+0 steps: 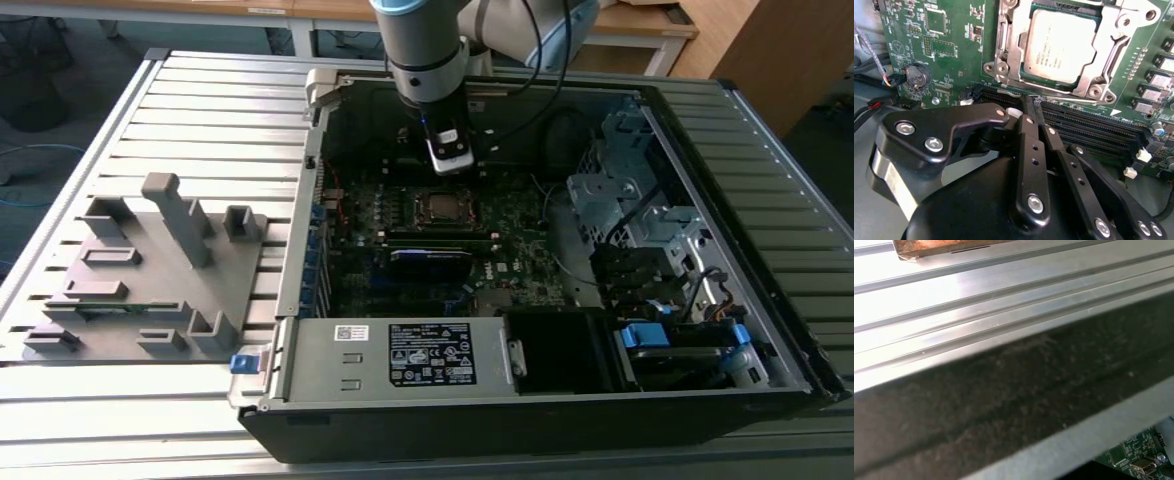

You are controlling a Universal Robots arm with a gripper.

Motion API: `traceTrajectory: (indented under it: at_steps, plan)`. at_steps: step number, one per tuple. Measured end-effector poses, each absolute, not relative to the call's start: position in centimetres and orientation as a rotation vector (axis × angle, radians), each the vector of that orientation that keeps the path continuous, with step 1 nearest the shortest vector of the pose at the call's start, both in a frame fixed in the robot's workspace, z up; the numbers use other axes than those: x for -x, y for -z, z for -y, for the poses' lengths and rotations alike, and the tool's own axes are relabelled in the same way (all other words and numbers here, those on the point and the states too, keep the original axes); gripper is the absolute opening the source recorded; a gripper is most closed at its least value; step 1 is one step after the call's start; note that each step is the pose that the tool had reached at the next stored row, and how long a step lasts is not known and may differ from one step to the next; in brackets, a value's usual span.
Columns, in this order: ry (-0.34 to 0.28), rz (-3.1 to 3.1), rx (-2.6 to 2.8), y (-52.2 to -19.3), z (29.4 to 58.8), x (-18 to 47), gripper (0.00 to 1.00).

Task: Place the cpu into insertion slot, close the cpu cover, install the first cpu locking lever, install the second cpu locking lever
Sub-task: 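Install the first cpu locking lever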

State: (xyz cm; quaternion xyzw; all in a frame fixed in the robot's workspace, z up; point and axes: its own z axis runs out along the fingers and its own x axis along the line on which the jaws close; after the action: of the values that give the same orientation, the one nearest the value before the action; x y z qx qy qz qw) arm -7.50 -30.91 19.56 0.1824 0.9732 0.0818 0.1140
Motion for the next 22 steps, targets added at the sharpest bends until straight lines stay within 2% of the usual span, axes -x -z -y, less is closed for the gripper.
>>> traceTrajectory:
  at_steps: [22]
  plan:
    - [-0.21, -2.852, -0.53, -18.88, 30.92, 7.5, 0.1]
